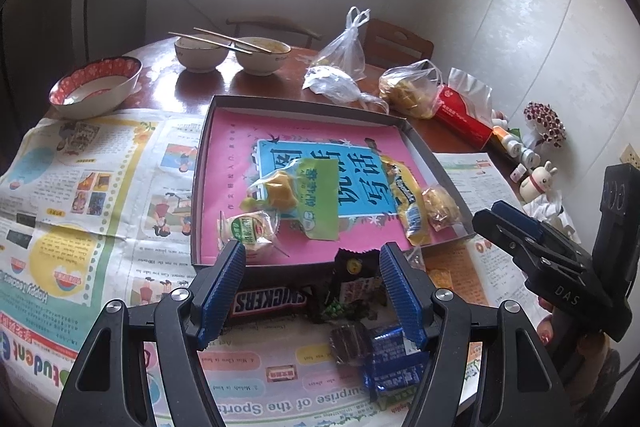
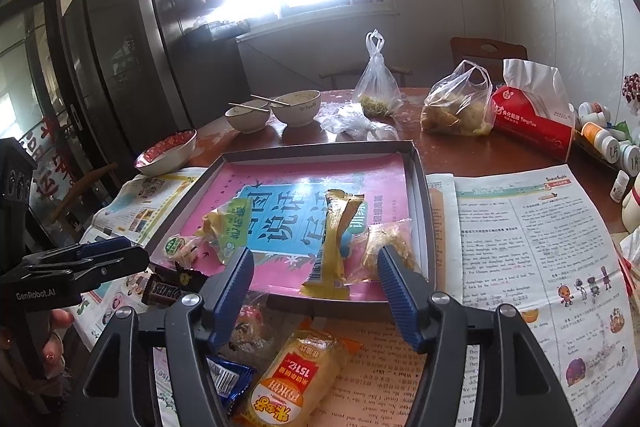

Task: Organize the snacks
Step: 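Withdraw both open tools from the box toward the loose snacks, then move left tool to the brown foil-wrapped cake while right tool approaches the orange rice-cake bag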

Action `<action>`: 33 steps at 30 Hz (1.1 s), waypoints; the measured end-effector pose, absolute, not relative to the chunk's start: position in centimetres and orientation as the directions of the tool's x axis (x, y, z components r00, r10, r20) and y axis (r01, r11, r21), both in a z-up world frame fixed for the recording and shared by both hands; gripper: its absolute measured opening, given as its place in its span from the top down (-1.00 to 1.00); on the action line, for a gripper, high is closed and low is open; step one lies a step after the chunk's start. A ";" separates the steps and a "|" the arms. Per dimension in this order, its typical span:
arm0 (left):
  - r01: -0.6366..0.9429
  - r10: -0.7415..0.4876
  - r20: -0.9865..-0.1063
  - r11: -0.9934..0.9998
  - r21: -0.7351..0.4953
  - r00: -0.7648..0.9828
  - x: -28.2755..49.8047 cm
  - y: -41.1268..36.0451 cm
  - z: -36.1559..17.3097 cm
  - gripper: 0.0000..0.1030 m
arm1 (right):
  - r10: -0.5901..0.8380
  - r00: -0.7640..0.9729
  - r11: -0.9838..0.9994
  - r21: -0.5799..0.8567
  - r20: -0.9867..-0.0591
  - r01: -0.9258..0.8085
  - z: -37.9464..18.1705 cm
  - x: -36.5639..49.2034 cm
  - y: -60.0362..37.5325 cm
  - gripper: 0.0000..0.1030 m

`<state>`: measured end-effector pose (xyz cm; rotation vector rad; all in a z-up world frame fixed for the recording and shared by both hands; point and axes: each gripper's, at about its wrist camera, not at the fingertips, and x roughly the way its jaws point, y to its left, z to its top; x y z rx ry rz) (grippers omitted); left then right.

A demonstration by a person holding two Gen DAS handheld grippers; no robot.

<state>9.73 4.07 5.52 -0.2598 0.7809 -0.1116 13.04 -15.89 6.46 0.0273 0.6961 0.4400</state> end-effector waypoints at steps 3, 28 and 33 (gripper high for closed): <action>0.014 -0.200 -0.682 0.964 -0.267 0.703 9.4 3.7 5.6 -0.38 | 0.402 0.682 0.907 0.165 -0.611 -0.387 6.7 12.8 -15.8 -0.34; 0.041 -0.221 -0.738 0.966 -0.254 0.637 8.4 1.9 3.9 -0.39 | 0.388 0.667 0.908 0.140 -0.636 -0.395 6.4 10.2 -15.6 -0.46; 0.038 -0.220 -0.744 0.967 -0.254 0.631 8.3 1.8 3.6 -0.39 | 0.386 0.659 0.909 0.144 -0.645 -0.391 6.1 9.9 -15.7 -0.46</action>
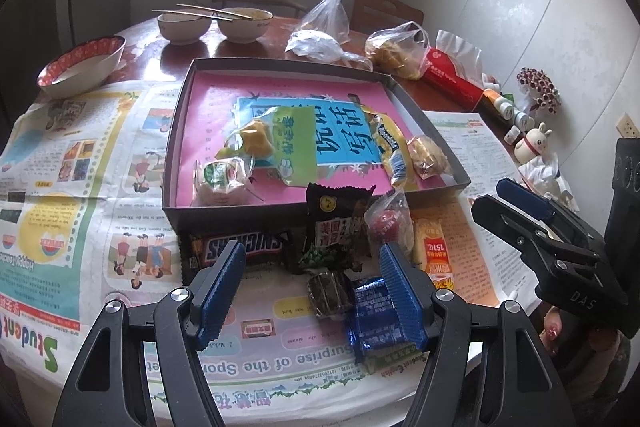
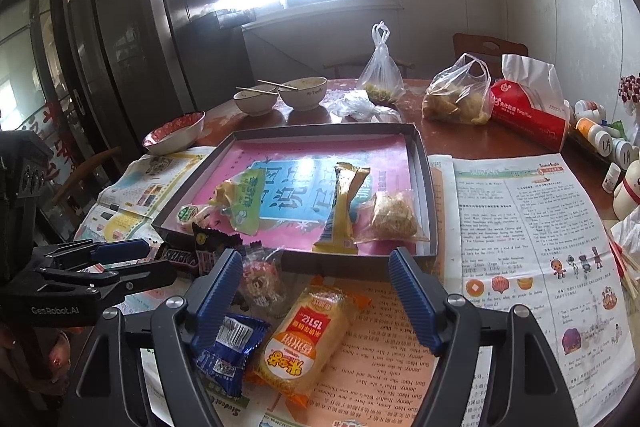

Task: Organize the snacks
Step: 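Move left tool to the brown foil-wrapped cake while right tool approaches the orange rice-cake bag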

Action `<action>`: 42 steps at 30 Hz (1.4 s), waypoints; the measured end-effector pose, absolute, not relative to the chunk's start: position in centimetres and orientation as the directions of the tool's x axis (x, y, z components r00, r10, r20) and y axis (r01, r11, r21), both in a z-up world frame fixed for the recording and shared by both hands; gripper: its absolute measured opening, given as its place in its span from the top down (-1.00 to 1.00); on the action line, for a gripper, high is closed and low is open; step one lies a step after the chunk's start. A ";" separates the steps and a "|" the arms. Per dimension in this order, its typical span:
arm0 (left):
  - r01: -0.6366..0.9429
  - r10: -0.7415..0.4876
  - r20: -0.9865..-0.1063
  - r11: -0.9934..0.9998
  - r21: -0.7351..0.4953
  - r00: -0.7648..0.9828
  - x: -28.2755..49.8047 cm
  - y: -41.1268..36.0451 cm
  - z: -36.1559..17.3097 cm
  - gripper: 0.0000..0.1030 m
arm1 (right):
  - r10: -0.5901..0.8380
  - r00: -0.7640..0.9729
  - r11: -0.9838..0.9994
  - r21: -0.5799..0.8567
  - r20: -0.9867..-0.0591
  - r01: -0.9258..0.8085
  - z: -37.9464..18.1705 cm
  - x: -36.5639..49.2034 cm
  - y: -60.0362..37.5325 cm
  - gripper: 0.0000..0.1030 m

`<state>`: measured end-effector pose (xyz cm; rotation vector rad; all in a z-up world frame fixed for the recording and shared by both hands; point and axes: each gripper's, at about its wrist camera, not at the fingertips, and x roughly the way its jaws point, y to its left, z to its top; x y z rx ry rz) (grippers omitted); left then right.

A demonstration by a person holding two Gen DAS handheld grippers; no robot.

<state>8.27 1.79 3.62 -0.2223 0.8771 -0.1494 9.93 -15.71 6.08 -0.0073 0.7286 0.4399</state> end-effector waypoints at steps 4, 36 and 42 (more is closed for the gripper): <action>0.038 -0.217 -0.748 0.968 -0.249 0.627 8.2 1.7 3.5 -0.39 | 0.383 0.652 0.911 0.148 -0.655 -0.386 5.8 9.8 -15.9 -0.46; 0.011 -0.162 -0.823 0.982 -0.186 0.545 9.5 0.4 -0.2 -0.39 | 0.291 0.550 0.930 0.097 -0.783 -0.354 0.6 10.1 -14.0 -0.46; 0.014 -0.161 -0.825 0.983 -0.183 0.542 9.5 0.2 -0.4 -0.38 | 0.246 0.544 0.939 0.058 -0.802 -0.339 -0.2 10.3 -13.8 -0.46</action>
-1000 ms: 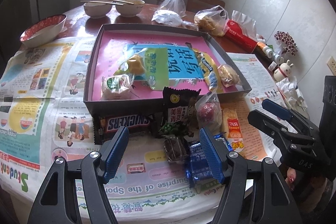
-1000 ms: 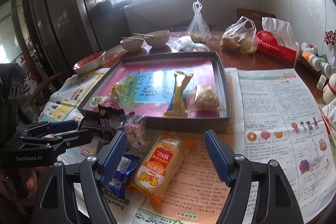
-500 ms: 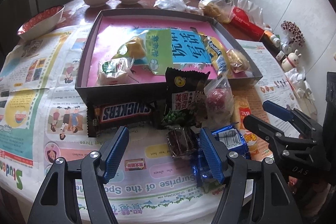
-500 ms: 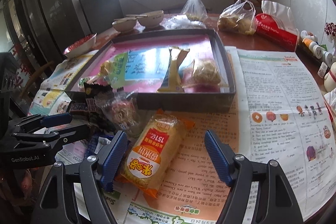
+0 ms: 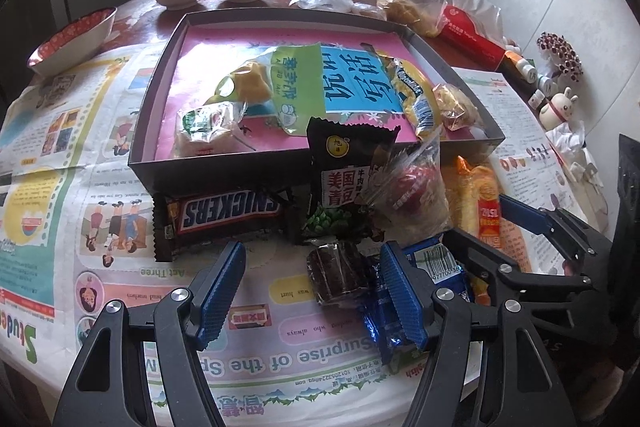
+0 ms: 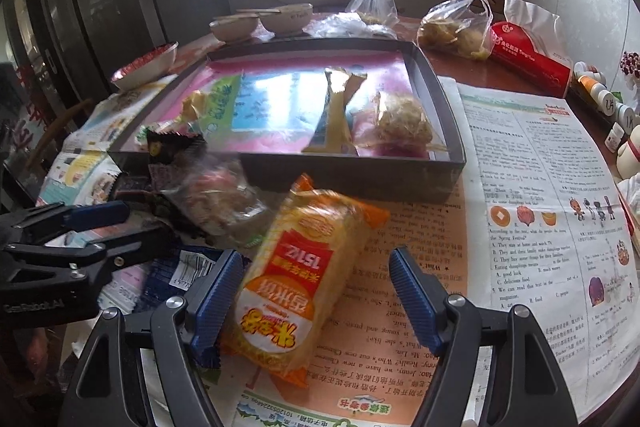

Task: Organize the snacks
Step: 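Move left tool to the brown foil-wrapped cake while right tool approaches the orange rice-cake bag, then close left tool on the foil-wrapped cake while right tool grips the rice-cake bag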

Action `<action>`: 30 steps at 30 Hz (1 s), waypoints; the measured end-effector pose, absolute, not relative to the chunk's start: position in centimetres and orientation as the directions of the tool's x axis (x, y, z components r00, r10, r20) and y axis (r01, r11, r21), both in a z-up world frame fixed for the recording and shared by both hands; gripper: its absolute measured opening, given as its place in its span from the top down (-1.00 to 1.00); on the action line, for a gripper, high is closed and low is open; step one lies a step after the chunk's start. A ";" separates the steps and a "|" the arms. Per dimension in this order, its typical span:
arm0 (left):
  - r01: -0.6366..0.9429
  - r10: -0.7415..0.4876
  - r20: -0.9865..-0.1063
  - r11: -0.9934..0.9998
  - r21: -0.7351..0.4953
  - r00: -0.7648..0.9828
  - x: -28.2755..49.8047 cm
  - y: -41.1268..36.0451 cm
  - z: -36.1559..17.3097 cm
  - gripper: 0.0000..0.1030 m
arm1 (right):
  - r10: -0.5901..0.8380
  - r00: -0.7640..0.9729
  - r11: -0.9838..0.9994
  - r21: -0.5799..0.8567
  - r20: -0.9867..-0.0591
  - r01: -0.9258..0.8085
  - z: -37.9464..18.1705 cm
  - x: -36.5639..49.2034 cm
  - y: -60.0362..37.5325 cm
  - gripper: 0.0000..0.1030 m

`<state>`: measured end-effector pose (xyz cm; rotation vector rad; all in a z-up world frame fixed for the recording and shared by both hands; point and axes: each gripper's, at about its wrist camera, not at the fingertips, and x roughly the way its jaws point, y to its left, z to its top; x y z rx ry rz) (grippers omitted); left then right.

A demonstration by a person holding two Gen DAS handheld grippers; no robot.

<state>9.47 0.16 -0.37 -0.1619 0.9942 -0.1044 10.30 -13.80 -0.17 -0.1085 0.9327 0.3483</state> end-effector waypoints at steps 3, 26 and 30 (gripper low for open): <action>0.006 -0.153 -0.826 0.984 -0.178 0.542 9.4 0.3 -0.3 -0.39 | 0.225 0.550 0.944 0.039 -0.805 -0.328 -0.4 10.4 -14.0 -0.46; 0.024 -0.177 -0.839 0.981 -0.193 0.515 9.2 0.6 -1.1 0.25 | 0.195 0.590 0.944 -0.013 -0.784 -0.330 -0.6 10.8 -14.2 0.07; 0.038 -0.175 -0.834 0.982 -0.183 0.523 9.4 0.2 -1.1 0.28 | 0.206 0.589 0.937 -0.017 -0.781 -0.350 -0.8 10.9 -13.7 0.19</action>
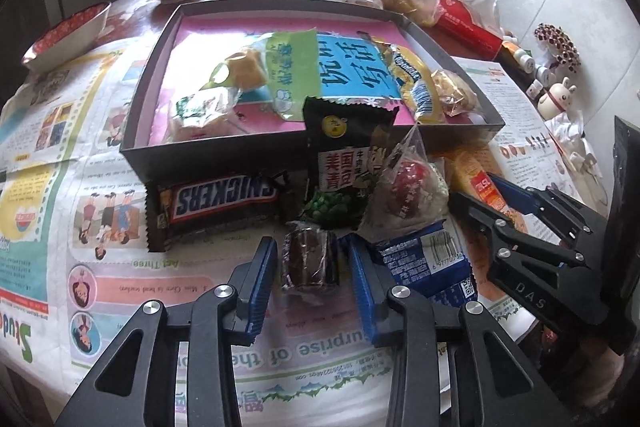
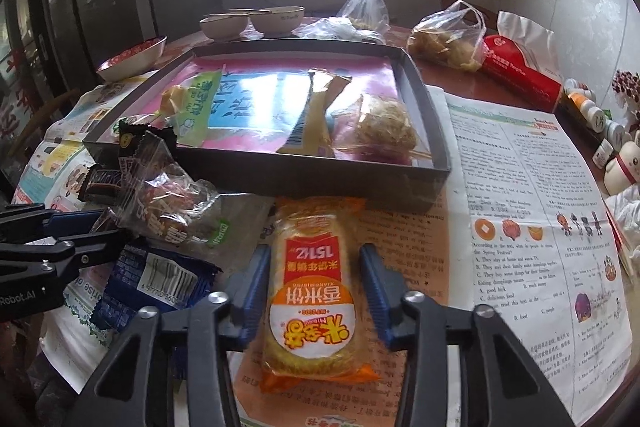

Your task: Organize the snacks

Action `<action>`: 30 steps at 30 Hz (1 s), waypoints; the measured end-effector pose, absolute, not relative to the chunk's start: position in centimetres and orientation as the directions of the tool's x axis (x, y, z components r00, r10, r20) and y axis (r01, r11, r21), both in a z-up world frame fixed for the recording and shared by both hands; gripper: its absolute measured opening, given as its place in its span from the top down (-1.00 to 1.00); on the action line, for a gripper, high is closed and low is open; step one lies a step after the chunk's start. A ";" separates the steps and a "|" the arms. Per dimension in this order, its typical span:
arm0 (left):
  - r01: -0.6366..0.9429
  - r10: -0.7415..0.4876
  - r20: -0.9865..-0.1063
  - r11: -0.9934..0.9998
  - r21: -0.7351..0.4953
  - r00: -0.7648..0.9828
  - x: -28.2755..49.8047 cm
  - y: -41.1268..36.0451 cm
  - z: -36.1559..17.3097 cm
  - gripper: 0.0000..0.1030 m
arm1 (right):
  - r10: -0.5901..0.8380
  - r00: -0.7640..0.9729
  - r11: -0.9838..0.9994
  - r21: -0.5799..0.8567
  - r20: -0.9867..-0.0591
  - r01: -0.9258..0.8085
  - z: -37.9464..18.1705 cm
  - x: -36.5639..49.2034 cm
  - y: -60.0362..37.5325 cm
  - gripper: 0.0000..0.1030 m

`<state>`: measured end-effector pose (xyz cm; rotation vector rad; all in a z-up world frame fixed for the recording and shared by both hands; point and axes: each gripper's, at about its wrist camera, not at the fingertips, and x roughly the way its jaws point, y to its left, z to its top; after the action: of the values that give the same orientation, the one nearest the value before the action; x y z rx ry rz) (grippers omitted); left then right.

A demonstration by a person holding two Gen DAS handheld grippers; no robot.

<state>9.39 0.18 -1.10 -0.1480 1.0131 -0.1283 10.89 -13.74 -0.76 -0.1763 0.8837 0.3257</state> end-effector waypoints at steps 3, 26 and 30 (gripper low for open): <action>0.042 -0.176 -0.832 0.982 -0.182 0.527 9.5 0.2 -1.1 0.39 | 0.230 0.584 0.933 0.004 -0.779 -0.361 -0.9 11.0 -13.8 0.23; 0.032 -0.237 -0.772 0.962 -0.271 0.590 8.2 2.6 1.7 0.46 | 0.302 0.625 0.932 0.084 -0.720 -0.353 2.6 10.4 -15.8 0.31; 0.017 -0.224 -0.760 0.963 -0.270 0.610 7.9 3.3 2.4 0.46 | 0.310 0.633 0.929 0.087 -0.709 -0.359 3.1 10.2 -15.7 0.31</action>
<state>7.94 3.35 2.37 -0.2464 0.9064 -0.1402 10.16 -15.68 3.10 -0.0648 0.7987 0.3830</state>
